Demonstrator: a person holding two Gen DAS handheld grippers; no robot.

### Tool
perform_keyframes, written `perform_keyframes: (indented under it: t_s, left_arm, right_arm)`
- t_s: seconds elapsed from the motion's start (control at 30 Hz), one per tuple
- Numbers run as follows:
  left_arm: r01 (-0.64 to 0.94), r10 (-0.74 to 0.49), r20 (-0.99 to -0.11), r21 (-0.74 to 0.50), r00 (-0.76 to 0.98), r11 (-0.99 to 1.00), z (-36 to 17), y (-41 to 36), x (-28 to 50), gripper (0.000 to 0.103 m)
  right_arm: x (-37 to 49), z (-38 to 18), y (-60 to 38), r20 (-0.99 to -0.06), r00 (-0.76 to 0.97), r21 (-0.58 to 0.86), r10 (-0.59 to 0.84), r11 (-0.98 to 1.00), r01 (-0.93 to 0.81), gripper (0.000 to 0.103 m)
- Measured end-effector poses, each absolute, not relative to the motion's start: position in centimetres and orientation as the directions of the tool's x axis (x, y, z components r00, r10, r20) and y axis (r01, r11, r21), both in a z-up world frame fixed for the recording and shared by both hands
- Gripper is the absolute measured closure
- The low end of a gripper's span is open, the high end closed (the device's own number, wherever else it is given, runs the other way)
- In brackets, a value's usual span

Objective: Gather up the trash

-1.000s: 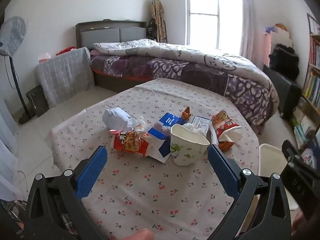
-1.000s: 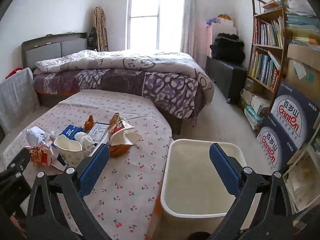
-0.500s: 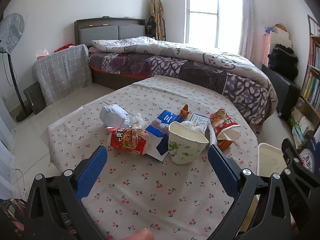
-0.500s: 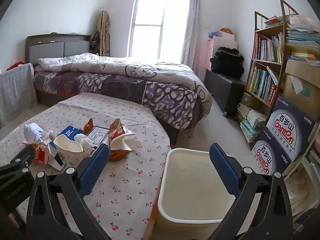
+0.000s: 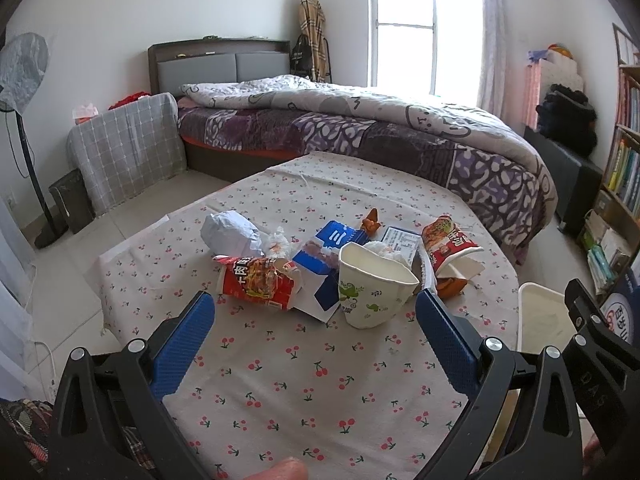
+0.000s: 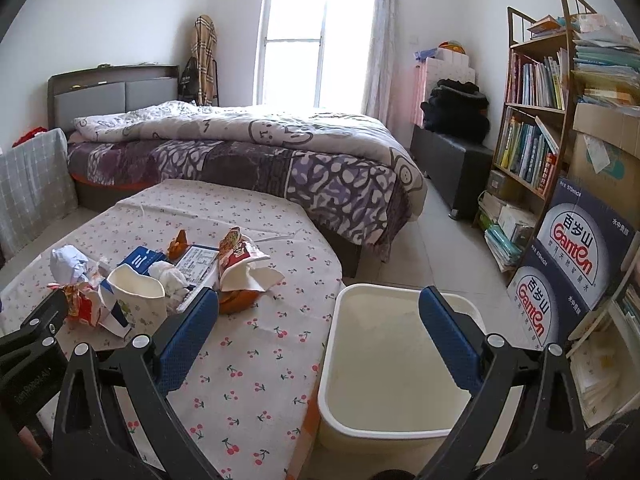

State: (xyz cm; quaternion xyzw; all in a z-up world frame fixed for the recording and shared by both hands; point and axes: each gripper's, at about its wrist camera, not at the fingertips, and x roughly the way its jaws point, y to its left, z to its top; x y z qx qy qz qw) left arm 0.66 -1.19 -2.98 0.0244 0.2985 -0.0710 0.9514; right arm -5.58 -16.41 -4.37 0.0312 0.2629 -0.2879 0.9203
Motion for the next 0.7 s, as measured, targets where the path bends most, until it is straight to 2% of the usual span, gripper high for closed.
perform_keyframes:
  t_s: [0.7]
  left_arm:
    - [0.147, -0.117, -0.576, 0.006, 0.809, 0.989, -3.08, -1.28, 0.61, 0.006]
  right_arm:
    - [-5.67, -4.51, -15.99, -0.493, 0.706, -0.107, -0.508, 0.841, 0.53, 0.007]
